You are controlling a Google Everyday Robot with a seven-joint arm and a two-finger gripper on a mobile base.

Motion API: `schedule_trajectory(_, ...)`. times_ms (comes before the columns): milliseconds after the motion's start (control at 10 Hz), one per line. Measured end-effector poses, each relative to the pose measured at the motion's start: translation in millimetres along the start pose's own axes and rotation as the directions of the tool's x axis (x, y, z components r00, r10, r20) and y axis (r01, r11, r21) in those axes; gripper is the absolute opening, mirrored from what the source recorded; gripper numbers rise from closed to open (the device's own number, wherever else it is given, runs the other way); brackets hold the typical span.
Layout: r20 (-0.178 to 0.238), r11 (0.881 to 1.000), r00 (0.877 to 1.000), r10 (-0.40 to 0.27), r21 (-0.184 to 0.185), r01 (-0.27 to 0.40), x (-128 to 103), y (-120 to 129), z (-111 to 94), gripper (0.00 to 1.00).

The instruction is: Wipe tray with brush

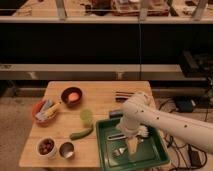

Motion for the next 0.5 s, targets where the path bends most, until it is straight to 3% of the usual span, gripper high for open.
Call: schedule_trajectory(500, -0.006, 1.000, 1.000, 0.015, -0.017, -0.015, 6.4, -5.3, 6.1, 0.80)
